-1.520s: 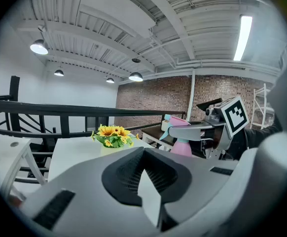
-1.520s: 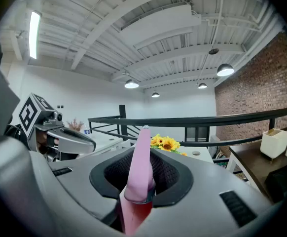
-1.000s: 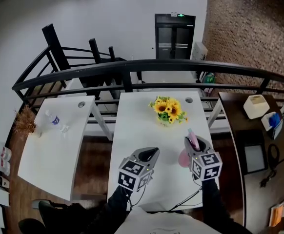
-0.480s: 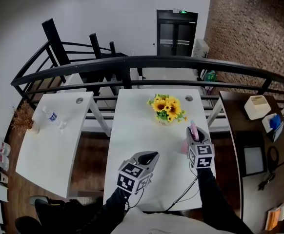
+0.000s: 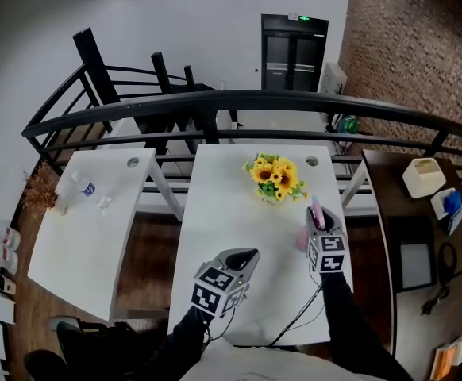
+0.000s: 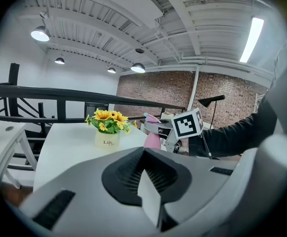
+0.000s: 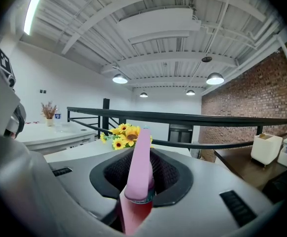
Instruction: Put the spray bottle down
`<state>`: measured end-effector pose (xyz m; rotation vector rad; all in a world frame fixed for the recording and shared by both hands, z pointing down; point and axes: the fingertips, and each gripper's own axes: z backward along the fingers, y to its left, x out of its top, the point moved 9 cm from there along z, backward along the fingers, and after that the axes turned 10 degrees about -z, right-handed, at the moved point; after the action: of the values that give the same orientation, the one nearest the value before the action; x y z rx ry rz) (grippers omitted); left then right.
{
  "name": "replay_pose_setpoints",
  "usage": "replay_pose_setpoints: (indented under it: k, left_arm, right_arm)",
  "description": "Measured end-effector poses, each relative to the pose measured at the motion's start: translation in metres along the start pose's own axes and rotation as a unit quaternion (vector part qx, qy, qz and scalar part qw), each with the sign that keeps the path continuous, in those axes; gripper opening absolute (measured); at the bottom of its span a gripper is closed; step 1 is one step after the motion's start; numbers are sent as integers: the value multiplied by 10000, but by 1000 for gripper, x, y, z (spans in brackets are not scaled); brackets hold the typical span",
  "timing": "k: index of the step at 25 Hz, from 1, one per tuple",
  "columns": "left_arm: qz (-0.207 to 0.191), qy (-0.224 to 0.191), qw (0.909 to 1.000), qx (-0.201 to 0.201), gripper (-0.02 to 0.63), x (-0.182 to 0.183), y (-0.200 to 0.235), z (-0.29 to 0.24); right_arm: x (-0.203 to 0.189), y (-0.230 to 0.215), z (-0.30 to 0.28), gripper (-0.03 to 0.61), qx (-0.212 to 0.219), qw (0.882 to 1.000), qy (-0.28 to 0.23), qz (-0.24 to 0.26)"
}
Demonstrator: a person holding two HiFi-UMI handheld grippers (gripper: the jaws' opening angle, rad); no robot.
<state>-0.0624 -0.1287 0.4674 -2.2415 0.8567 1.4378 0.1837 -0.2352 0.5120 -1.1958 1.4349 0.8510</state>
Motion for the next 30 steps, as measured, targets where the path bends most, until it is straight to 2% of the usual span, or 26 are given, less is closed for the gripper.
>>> replay_pose_setpoints:
  k: [7,24,25,26,30]
  left_arm:
    - [31,30,10000,16,15,-2,4,-2]
    - [-12,101,9999,48,15,-1,3,3]
    - [-18,96,9999,52,15,0,3,3]
    - [-26,87,9999,55,15,0,3,4]
    - [-51,60,10000,54,15,2,0,4]
  right_arm:
    - [-3,-7,5,75,-27,9998,-109,-161]
    - [-7,-5,17,81,-38,9994,-296,-201]
    - [-7,-5,17,84,-20,9994,-290,-213]
    - [-7,-5,17,117,3,9994,-279,-221]
    - [-7,-5,20,130,38,9994,-251,-224]
